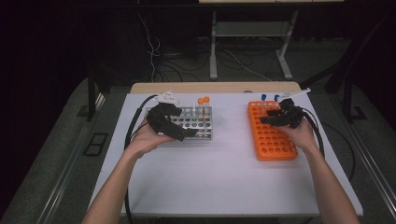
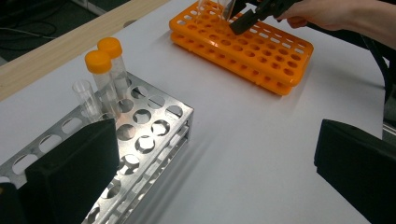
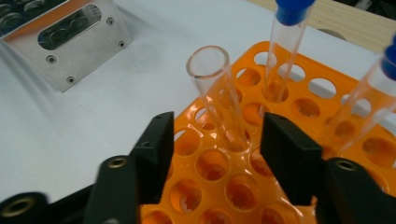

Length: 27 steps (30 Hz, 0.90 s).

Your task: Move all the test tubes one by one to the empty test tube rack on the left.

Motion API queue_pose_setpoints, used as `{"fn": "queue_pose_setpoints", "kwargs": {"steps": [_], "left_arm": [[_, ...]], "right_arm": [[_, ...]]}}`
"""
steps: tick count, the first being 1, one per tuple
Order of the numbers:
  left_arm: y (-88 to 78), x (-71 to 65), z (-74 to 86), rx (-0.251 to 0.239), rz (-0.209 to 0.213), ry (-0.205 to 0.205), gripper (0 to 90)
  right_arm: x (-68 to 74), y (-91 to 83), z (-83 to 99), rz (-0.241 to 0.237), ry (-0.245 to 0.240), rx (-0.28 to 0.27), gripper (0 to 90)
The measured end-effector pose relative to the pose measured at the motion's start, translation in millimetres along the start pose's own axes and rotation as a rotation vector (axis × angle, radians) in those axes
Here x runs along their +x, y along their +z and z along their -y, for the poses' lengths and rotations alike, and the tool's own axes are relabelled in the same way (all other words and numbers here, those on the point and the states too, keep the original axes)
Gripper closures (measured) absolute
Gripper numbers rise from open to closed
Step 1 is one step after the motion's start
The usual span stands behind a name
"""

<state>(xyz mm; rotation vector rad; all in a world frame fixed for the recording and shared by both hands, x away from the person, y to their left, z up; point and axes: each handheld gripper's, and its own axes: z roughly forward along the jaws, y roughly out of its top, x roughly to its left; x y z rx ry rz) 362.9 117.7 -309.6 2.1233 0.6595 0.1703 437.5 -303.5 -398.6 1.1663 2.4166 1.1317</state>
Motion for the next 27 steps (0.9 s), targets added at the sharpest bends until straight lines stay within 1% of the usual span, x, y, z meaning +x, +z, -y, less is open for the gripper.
{"fn": "queue_pose_setpoints", "kwargs": {"steps": [1, 3, 5, 10, 12, 14, 18, 20, 26, 27], "left_arm": [[0.3, 0.0, 0.3, 0.0, 0.001, 0.0, 0.0], [0.6, 0.0, 0.8, 0.0, 0.001, 0.002, 0.0], [0.6, -0.4, 1.2, 0.0, 0.001, 0.002, 0.0], [0.8, -0.8, 1.3, -0.001, 0.0, 0.01, 0.0], [1.7, -1.0, 1.2, -0.003, 0.003, 0.012, 0.0], [2.5, -1.5, 1.1, -0.002, 0.002, 0.013, 0.0], [3.6, -1.8, 0.9, 0.002, 0.003, 0.015, 0.0], [4.1, -1.6, 0.9, 0.002, 0.004, 0.016, 0.0], [5.4, -2.8, 0.9, 0.008, 0.007, 0.017, 0.0], [5.4, -2.7, 0.8, 0.007, 0.009, 0.015, 0.0]], "right_arm": [[0.9, 1.9, -0.5, 0.014, -0.009, 0.0, 50.3], [2.0, 4.5, -0.9, 0.024, -0.017, 0.001, 54.9], [2.9, 7.9, -1.0, 0.054, -0.032, 0.01, 59.5], [2.4, 12.9, 0.5, 0.081, -0.045, 0.015, 69.9], [3.3, 14.0, 0.5, 0.094, -0.044, 0.004, 72.7], [3.9, 15.0, 0.2, 0.113, -0.053, -0.001, 74.4], [4.1, 14.3, -0.3, 0.116, -0.048, -0.003, 74.8], [5.5, 13.0, -1.7, 0.121, -0.055, -0.001, 74.9], [11.7, 0.8, -8.9, 0.143, -0.078, -0.018, 75.0], [12.6, -2.5, -9.8, 0.143, -0.071, -0.026, 75.0]]}}
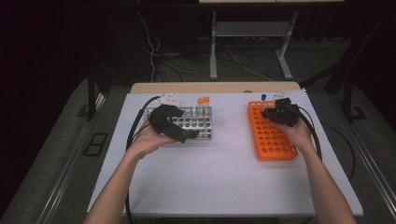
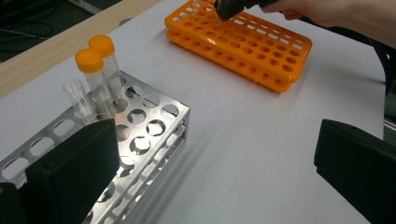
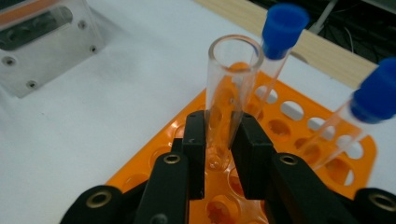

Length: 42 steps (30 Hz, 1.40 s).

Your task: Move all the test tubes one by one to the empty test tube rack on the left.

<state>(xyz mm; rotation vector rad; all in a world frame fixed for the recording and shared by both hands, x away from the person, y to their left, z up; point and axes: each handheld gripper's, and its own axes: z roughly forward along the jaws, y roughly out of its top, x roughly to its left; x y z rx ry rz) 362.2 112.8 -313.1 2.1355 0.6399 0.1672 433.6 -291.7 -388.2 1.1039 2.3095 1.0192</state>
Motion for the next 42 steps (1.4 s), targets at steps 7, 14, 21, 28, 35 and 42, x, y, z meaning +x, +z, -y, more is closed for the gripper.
{"fn": "queue_pose_setpoints", "kwargs": {"steps": [7, 14, 21, 28, 35, 42], "left_arm": [[-1.1, -0.6, -0.6, 0.0, 0.003, 0.003, 0.0], [-3.4, -3.2, -3.4, 0.001, 0.006, 0.01, 0.0], [-2.7, -9.4, -8.9, 0.008, 0.016, 0.031, 0.0], [-0.2, -17.4, -15.7, 0.02, 0.035, 0.06, 0.0], [3.3, -27.3, -22.9, 0.026, 0.062, 0.091, 0.0], [6.7, -36.5, -28.2, 0.034, 0.086, 0.128, 0.0]], "right_arm": [[1.8, -21.1, -3.6, -0.034, 0.017, -0.017, 75.0], [12.5, -43.5, -8.3, -0.116, 0.02, -0.034, 75.0], [33.7, -61.7, -13.9, -0.192, -0.031, -0.021, 75.0], [55.8, -71.5, -19.1, -0.261, -0.083, -0.011, 75.0], [79.5, -74.5, -25.6, -0.331, -0.135, 0.002, 75.0], [101.1, -70.5, -31.2, -0.381, -0.185, 0.028, 75.0]]}}
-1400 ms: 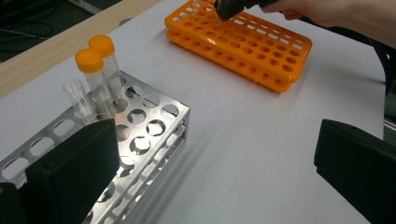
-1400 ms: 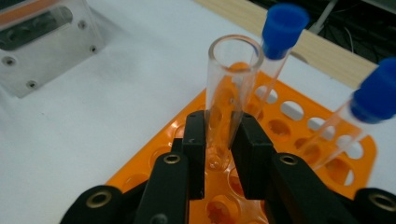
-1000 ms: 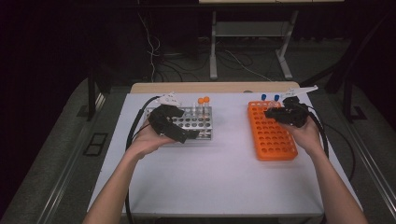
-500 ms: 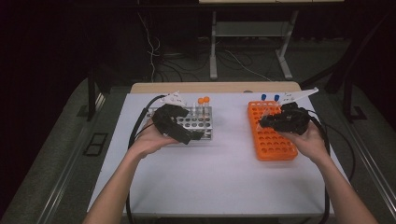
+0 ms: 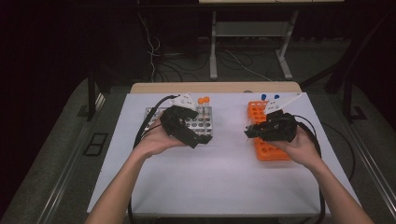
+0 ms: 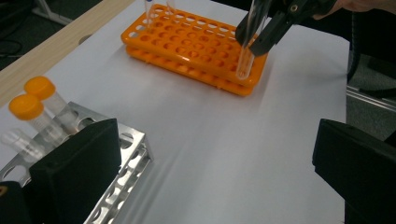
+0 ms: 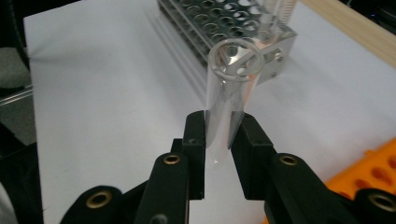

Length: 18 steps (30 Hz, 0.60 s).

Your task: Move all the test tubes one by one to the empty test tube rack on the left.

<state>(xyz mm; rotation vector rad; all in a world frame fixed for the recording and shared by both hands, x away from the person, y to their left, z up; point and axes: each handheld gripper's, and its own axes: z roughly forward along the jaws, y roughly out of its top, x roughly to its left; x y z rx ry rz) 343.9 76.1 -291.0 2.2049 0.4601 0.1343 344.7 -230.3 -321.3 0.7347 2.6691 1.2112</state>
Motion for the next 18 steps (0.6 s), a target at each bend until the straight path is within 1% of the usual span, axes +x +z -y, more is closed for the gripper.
{"fn": "queue_pose_setpoints", "kwargs": {"steps": [5, 9, 11, 15, 18], "left_arm": [[3.6, -6.9, -5.7, 0.007, 0.02, 0.021, 0.0], [6.6, -11.0, -9.1, 0.024, 0.038, 0.044, 0.7], [8.8, -13.5, -10.5, 0.028, 0.046, 0.051, 1.5], [12.7, -18.6, -13.1, 0.042, 0.07, 0.079, 6.7], [14.8, -21.2, -14.0, 0.05, 0.089, 0.094, 12.8]], "right_arm": [[9.5, 9.2, -4.3, -0.031, -0.027, 0.018, 74.9], [16.9, 16.0, -7.3, -0.055, -0.048, 0.03, 75.0], [21.3, 20.1, -9.1, -0.068, -0.066, 0.036, 75.0], [31.3, 28.5, -12.3, -0.095, -0.096, 0.059, 75.0], [38.0, 34.8, -14.3, -0.111, -0.111, 0.074, 74.9]]}}
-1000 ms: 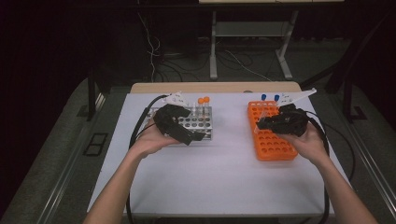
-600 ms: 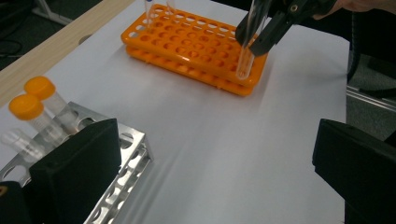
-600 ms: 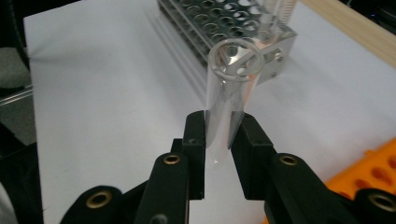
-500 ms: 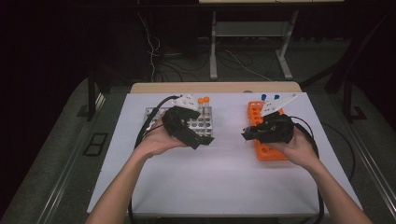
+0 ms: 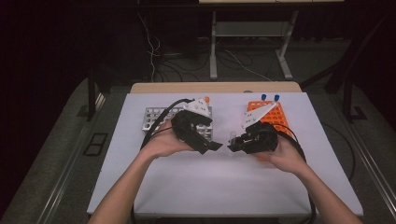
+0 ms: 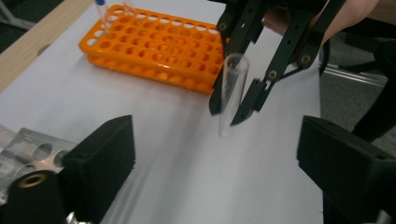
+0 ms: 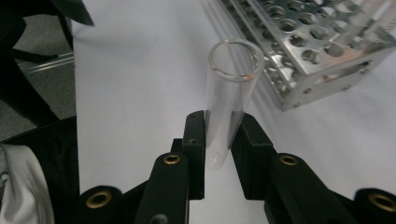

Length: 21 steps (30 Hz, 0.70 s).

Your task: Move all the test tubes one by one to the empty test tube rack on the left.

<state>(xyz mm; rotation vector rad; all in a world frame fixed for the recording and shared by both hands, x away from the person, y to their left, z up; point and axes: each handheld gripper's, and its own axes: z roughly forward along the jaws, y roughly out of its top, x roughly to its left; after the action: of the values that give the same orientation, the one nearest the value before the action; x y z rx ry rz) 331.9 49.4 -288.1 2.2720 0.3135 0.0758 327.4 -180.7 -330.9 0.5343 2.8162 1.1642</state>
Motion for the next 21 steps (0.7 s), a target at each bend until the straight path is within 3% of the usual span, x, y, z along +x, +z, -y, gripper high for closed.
{"fn": "queue_pose_setpoints", "kwargs": {"steps": [8, 21], "left_arm": [[6.3, -5.0, -0.6, 0.048, 0.054, 0.051, 27.5], [12.6, -8.9, 2.7, 0.081, 0.101, 0.105, 62.9]], "right_arm": [[10.5, 17.4, -5.4, -0.043, -0.027, 0.025, 75.0], [22.7, 32.0, -12.9, -0.088, -0.054, 0.023, 74.9]]}}
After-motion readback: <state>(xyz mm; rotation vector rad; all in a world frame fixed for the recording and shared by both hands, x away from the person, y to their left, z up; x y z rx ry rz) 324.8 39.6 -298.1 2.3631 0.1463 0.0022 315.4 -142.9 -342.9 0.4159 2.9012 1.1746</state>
